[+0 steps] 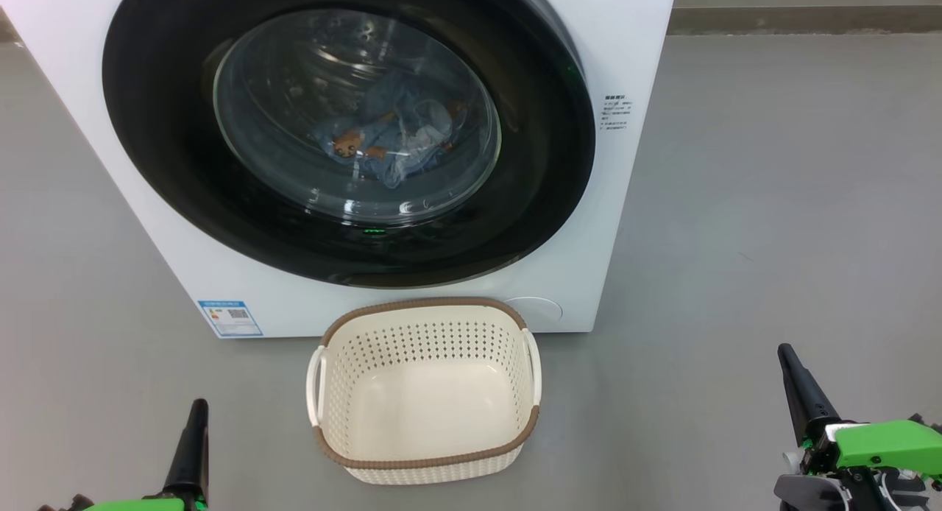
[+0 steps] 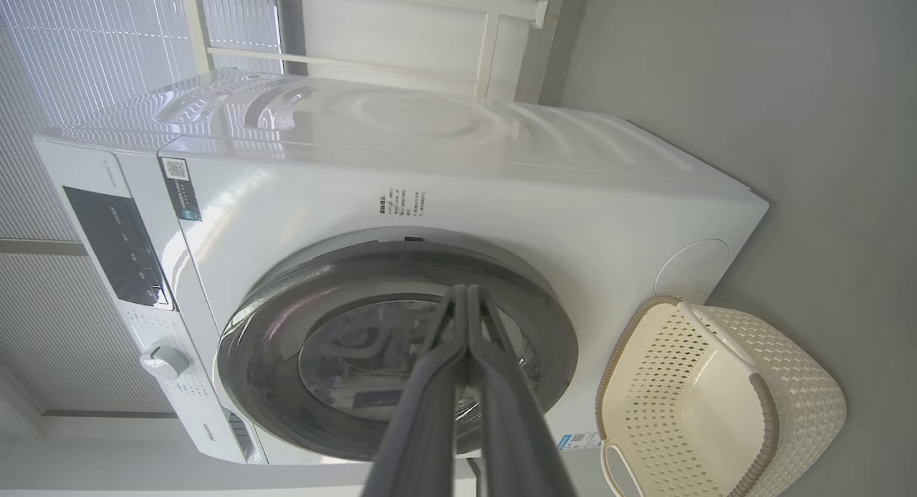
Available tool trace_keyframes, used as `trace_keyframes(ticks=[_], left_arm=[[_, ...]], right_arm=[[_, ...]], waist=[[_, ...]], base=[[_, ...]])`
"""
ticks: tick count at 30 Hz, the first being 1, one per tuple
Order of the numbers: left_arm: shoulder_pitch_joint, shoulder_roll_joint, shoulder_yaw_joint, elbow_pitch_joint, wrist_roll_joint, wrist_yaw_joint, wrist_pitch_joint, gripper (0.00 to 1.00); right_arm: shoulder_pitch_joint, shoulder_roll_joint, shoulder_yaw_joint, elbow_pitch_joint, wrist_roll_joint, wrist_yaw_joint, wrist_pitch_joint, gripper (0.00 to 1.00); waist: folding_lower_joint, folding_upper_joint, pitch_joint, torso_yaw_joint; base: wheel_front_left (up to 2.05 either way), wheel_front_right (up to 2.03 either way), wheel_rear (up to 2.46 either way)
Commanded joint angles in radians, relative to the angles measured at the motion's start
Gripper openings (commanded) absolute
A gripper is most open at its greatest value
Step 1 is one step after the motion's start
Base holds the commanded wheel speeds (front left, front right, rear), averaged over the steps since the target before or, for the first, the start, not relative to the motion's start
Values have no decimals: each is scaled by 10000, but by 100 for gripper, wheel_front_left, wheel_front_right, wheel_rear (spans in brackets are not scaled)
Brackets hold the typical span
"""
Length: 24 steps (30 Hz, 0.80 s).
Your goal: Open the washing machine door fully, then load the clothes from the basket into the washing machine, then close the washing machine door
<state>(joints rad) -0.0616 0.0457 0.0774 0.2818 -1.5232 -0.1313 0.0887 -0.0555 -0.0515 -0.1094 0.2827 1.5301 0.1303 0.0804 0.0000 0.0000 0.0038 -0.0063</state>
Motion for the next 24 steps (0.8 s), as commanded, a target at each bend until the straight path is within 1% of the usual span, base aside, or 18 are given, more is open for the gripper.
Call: trace_keyframes(ticks=[1, 7, 24], left_arm=[[-415, 89, 330, -334, -262, 5, 89, 0], [-464, 45, 368, -369, -852, 6, 248, 0], [-464, 45, 367, -369, -853, 6, 247, 0]], right_arm=[[-501, -55, 94, -333, 327, 4, 126, 0], [-520, -29, 5, -383, 825, 4, 288, 0], [-521, -19, -9, -382, 814, 4, 300, 0]], waist=[[0, 0, -2, 12], [0, 0, -8, 63], [0, 0, -7, 63]], base=[[0, 0, 0], [0, 0, 0], [0, 0, 0]])
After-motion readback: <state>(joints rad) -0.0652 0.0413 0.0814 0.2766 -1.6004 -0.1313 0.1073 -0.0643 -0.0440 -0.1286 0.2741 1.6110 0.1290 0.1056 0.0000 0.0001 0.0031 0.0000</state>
